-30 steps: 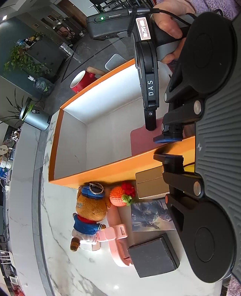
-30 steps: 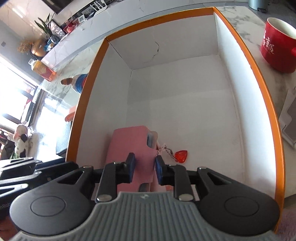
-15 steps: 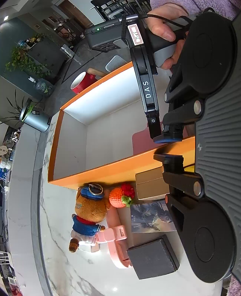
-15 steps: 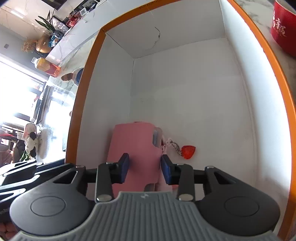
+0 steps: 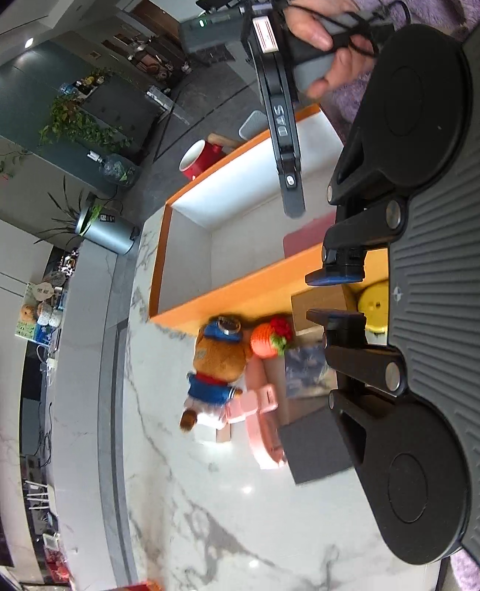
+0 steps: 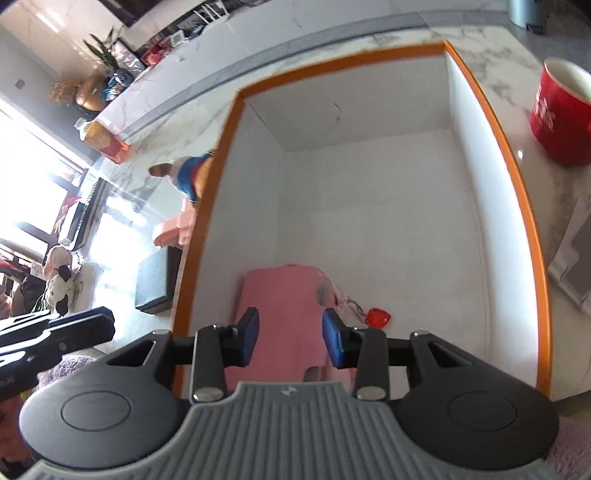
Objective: Organize objects
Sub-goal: 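Move both tools back over the table toward the boxes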
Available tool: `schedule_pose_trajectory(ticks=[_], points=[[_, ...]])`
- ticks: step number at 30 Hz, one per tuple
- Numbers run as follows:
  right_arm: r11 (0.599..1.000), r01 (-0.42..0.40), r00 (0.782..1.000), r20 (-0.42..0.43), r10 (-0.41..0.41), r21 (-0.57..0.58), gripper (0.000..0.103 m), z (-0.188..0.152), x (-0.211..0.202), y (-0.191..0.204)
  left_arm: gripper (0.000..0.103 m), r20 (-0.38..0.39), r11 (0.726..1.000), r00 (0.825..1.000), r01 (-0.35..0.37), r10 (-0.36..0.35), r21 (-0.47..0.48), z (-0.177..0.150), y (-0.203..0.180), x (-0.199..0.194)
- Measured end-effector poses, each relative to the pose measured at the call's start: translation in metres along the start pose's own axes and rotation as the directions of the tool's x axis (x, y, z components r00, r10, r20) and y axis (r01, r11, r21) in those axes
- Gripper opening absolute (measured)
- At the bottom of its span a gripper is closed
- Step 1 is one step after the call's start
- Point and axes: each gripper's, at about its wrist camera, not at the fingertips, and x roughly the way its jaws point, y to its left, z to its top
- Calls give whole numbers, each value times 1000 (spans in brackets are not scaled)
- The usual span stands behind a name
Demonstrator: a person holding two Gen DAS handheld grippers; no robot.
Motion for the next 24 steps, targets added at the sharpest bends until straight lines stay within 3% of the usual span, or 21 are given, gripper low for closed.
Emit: schedule_pose_trajectory(ticks=[2, 5, 9, 10, 15, 19, 21, 24], points=[[996, -34, 999, 33, 36, -77, 41, 2, -10, 23, 15, -2, 999, 999, -45, 45, 21, -5, 10, -6], [978, -52, 997, 39, 61, -202, 41, 2, -9, 56, 26, 2, 993, 994, -106, 106, 45, -14, 28, -10], [926, -38, 999, 0, 40, -376, 42, 2, 12, 94, 56, -3, 985, 986, -166, 166, -40, -15, 62, -7], [909, -32, 999, -15, 29, -416, 42, 1, 18, 102, 59, -2, 983, 985, -173, 173, -62, -15, 69, -5], [854, 8, 995, -78, -56, -520, 41, 9, 60, 129, 67, -31, 973, 980, -200, 197, -118, -10, 90, 18], [796, 60, 986, -89, -141, -603, 39, 13, 96, 146, 82, -44, 958, 983, -186, 180, -220, -7, 105, 40], [768, 58, 980, -111, -166, -638, 40, 16, 110, 149, 83, -72, 947, 980, -196, 184, -255, -6, 111, 53], [713, 34, 967, -156, -200, -700, 55, 17, 127, 154, 83, -114, 938, 975, -215, 191, -271, -5, 116, 69]])
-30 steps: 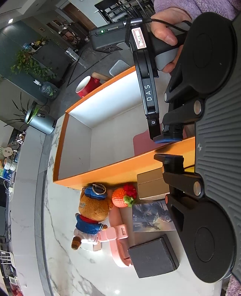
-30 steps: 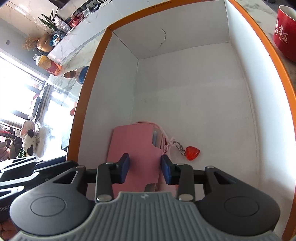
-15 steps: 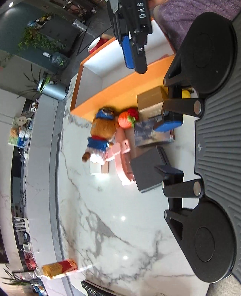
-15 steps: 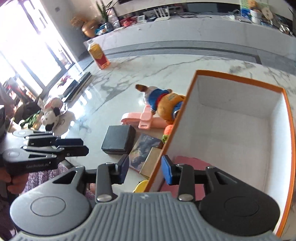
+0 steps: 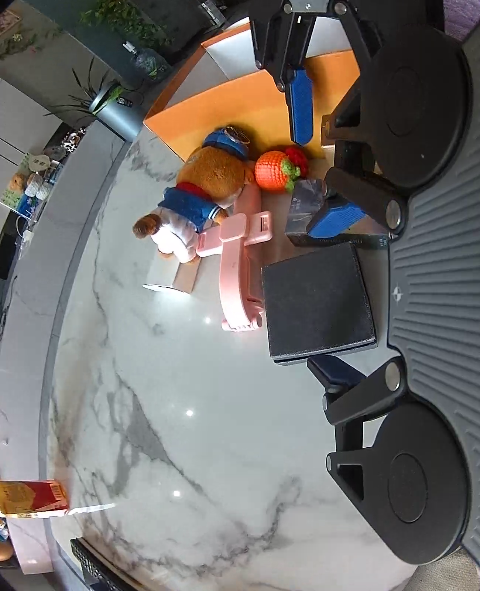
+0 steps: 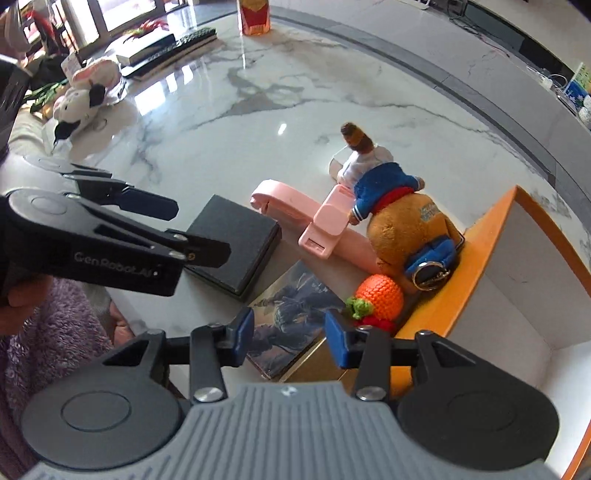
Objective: Organize objects
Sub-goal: 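Move both tools back over the table toward the boxes, then grasp the 'PHOTO CARD' box with the left tool and lift it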
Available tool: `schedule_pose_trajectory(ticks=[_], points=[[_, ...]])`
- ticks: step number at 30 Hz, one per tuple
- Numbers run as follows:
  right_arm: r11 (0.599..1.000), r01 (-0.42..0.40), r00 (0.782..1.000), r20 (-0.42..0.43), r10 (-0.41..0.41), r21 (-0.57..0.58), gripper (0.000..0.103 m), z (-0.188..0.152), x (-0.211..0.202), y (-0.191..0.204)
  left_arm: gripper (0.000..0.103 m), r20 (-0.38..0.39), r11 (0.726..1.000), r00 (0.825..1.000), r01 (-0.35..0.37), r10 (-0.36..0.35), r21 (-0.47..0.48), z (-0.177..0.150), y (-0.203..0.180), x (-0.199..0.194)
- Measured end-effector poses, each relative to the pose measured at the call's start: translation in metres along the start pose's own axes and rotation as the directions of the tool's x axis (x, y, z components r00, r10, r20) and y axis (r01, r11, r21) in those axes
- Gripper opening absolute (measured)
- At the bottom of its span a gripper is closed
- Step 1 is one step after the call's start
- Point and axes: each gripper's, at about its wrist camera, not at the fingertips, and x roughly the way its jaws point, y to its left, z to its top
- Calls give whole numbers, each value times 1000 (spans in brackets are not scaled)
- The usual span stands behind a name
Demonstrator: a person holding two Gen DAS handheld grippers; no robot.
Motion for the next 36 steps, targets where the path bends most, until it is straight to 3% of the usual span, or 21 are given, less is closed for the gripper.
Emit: schedule_pose_trajectory(ticks=[5, 7, 11, 14, 16, 21, 26, 30, 36], points=[[975, -25, 996, -91, 5, -220, 73, 11, 16, 12, 79, -58, 997, 997, -56, 59, 52, -1, -5, 16], [963, -31, 994, -108, 2, -269, 81, 13, 23, 15, 79, -56, 996, 997, -43, 47, 80, -4, -3, 15], [930, -74, 982, -187, 6, -359, 85, 13, 44, 19, 79, -59, 991, 995, -68, 75, 118, -7, 11, 7], [899, -62, 977, -209, -34, -434, 88, 13, 58, 23, 78, -55, 987, 993, -98, 105, 125, -8, 22, 0], [892, -82, 973, -230, -25, -445, 90, 15, 62, 23, 69, -43, 988, 993, -106, 111, 116, -9, 29, -4], [903, -81, 952, -302, -56, -422, 92, 23, 75, 24, 66, -31, 994, 999, -31, 35, 105, -12, 33, -14], [882, -62, 940, -325, -106, -467, 94, 25, 87, 33, 66, -29, 992, 999, 27, -24, 121, -18, 24, -21], [892, -92, 948, -314, -58, -443, 92, 24, 80, 38, 66, -57, 993, 996, 72, -67, 96, -23, 26, -23], [904, -174, 966, -247, 80, -391, 92, 19, 63, 56, 66, -119, 988, 981, 155, -151, 20, -35, 37, -25]])
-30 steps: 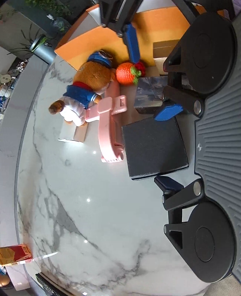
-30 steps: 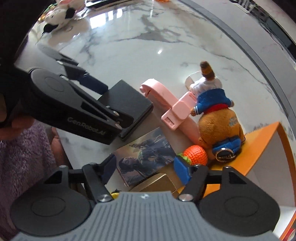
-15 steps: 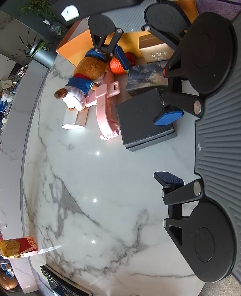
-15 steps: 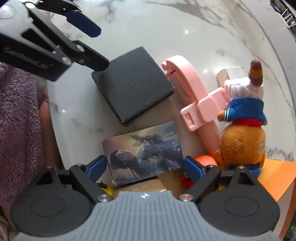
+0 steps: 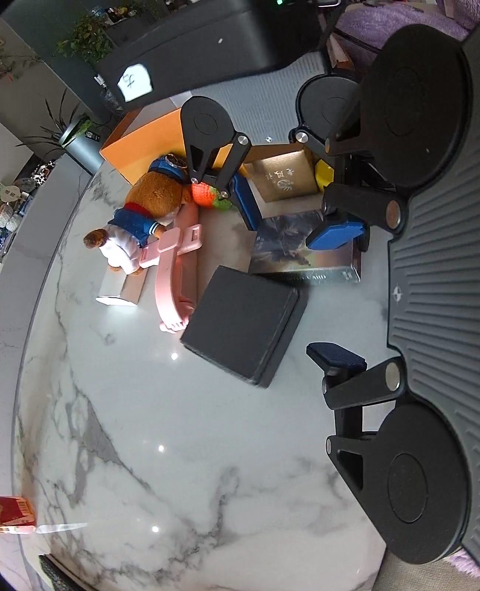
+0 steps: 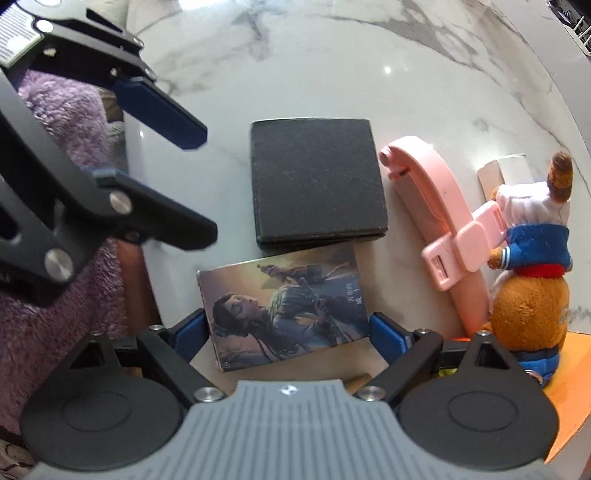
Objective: Organize objects
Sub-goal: 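Grasp the 'PHOTO CARD' box with the left tool and lift it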
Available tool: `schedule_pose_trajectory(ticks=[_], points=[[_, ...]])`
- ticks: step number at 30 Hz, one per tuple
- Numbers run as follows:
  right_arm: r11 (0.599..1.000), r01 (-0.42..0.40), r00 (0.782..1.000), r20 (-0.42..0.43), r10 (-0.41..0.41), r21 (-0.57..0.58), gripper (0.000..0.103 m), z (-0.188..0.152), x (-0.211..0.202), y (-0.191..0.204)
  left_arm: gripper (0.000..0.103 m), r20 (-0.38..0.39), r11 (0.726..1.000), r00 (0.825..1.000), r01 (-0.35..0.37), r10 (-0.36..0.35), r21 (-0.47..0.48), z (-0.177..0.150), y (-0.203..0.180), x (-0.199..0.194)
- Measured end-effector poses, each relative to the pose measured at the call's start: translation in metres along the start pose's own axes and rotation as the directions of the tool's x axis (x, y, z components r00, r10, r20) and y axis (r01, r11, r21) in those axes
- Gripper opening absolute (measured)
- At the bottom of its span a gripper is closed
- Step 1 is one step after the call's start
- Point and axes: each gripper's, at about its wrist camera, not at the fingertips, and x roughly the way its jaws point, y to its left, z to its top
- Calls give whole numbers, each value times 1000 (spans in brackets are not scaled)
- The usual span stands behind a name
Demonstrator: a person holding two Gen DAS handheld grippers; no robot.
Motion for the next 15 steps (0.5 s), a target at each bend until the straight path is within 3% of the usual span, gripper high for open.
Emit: schedule_pose_trajectory(ticks=[8, 11, 15], points=[[997, -62, 985, 163, 55, 36, 91, -14, -13, 22, 72, -95, 987, 991, 85, -98, -136, -10, 22, 22], [997, -68, 983, 174, 59, 47, 91, -16, -15, 26, 75, -112, 982, 985, 112, -130, -149, -8, 21, 30], [995, -84, 981, 181, 74, 48, 91, -15, -11, 31, 65, -123, 970, 975, 163, -187, -182, -7, 19, 38]])
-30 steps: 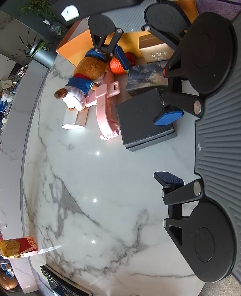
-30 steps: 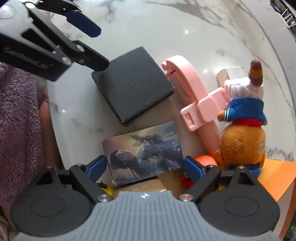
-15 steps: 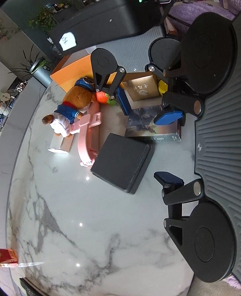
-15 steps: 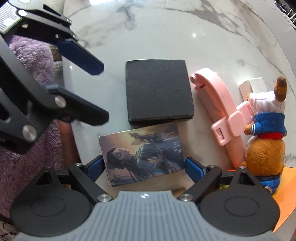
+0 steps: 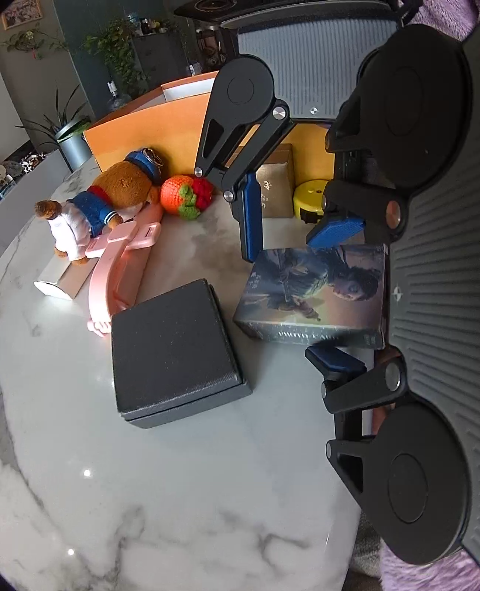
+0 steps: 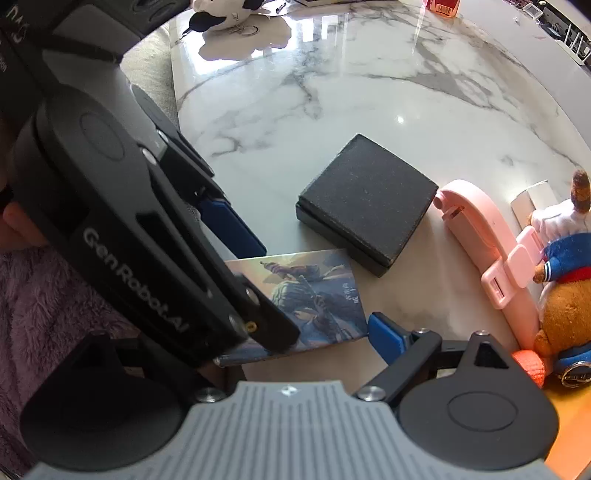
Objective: Organize objects
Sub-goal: 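Grasp the 'PHOTO CARD' box with the left tool and lift it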
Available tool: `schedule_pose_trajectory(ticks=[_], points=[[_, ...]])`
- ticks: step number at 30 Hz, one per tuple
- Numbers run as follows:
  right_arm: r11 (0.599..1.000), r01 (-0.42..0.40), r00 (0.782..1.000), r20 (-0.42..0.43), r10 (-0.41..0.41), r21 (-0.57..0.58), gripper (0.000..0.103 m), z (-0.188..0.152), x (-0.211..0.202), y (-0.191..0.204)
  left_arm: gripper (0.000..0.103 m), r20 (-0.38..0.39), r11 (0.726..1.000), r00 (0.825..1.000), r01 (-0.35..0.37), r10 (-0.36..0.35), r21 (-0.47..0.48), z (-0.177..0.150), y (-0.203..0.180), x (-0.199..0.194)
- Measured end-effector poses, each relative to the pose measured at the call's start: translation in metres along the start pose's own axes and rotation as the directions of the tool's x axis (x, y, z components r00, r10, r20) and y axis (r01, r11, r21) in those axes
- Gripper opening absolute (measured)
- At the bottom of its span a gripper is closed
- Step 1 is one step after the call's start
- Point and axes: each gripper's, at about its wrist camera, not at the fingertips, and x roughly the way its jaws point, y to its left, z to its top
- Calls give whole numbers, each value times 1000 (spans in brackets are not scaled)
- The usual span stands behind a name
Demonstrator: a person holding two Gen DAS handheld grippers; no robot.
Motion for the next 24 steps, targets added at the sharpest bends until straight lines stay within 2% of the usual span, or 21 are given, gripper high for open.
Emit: schedule_pose_trajectory(ticks=[3, 6, 11, 12, 17, 19, 22, 24], points=[[1000, 14, 999, -33, -14, 6, 91, -5, 1, 9, 49, 23, 1000, 999, -26, 25, 8, -1, -2, -2], [1000, 19, 999, -49, -18, 21, 92, -2, 9, -2, 37, 63, 999, 997, -35, 34, 24, -3, -5, -10], [997, -2, 999, -35, 5, 82, 92, 0, 5, -9, 33, 144, 986, 984, -121, 103, 116, -12, -26, -26], [996, -9, 1000, -29, 11, 92, 92, 1, 2, -8, 28, 159, 980, 979, -148, 126, 133, -13, -30, -31], [996, 4, 1000, -20, -3, 84, 85, 2, -9, -5, 27, 233, 937, 936, -306, 264, 171, -20, -37, -53], [994, 11, 1000, -16, -9, 111, 75, 4, -11, -8, 27, 263, 926, 922, -335, 284, 172, -24, -37, -65], [978, 15, 1000, 18, -19, 208, 73, 8, -15, -21, 27, 302, 929, 910, -339, 285, 147, -28, -34, -85], [958, 19, 998, 56, -37, 288, 73, 11, -19, -30, 27, 343, 921, 886, -370, 312, 119, -26, -30, -97]])
